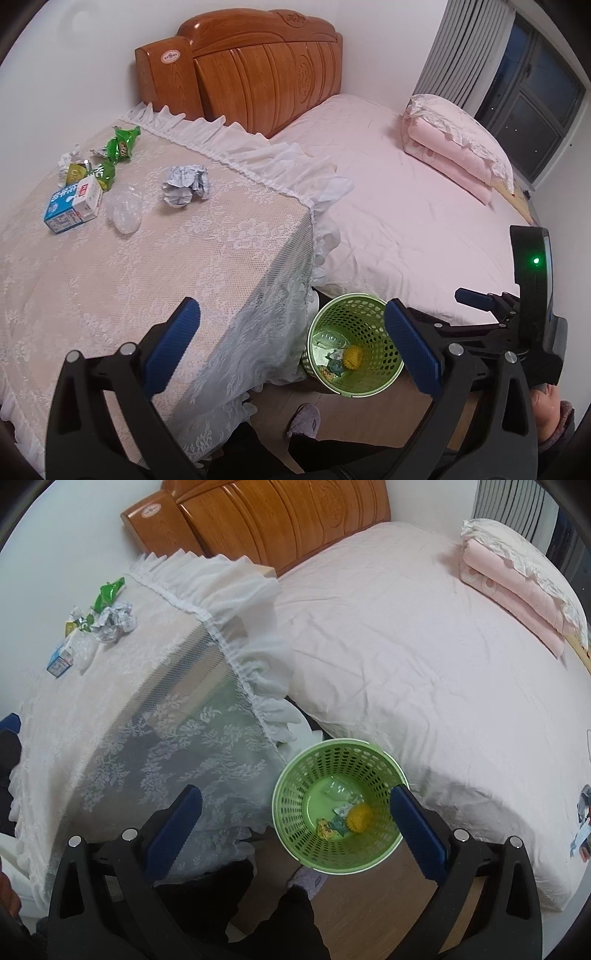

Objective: Collect trash
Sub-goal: 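Move both items over the green wastebasket and release them inside, then grasp the clear plastic bag with the left tool while the right tool grasps the crumpled foil paper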

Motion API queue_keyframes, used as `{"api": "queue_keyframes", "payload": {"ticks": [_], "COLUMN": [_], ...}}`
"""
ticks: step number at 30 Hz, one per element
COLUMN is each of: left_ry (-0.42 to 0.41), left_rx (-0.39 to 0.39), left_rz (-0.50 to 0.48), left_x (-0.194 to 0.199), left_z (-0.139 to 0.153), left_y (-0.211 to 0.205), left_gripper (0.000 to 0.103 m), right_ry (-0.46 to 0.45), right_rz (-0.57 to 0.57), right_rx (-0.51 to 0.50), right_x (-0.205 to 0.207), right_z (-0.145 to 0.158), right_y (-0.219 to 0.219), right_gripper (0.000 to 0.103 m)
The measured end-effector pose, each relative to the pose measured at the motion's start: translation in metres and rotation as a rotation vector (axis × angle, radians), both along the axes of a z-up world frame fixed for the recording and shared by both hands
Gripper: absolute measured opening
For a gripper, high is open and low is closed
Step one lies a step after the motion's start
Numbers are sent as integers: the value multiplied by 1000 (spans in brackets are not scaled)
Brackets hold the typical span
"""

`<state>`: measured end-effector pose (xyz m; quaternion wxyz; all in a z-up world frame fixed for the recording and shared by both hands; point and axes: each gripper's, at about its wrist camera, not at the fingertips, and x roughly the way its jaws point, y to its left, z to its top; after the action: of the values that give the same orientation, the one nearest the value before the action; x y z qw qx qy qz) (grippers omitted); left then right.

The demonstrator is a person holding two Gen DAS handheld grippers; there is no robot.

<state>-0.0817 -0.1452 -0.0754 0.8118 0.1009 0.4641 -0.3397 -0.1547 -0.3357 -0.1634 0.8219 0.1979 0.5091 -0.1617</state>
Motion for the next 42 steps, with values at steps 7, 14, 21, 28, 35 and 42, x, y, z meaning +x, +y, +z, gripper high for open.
{"api": "queue_keyframes", "payload": {"ticks": [7,14,21,28,35,42], "left_ry": [-15,-17,-9,-17,-75,-109], "left_rx": [-6,-5,2,21,45,115], "left_rz": [50,87,115,157,262,336], "left_x": [21,35,44,58,119,208], "left_z": [3,4,1,-7,-19,-52], "left_y": [20,37,48,61,77,60], "left_gripper": [95,95,95,95,95,95], "right_ry": [-84,-111,-110,-99,-84,-73], "right_rz": [49,83,99,111,108,91], "right_rx": [-4,11,23,29,19,21], "right_x": [36,55,65,71,79,89], "right_z": [31,42,41,38,36,35], "right_y": [23,41,51,57,65,71], "right_gripper": [101,101,101,101,101,101]}}
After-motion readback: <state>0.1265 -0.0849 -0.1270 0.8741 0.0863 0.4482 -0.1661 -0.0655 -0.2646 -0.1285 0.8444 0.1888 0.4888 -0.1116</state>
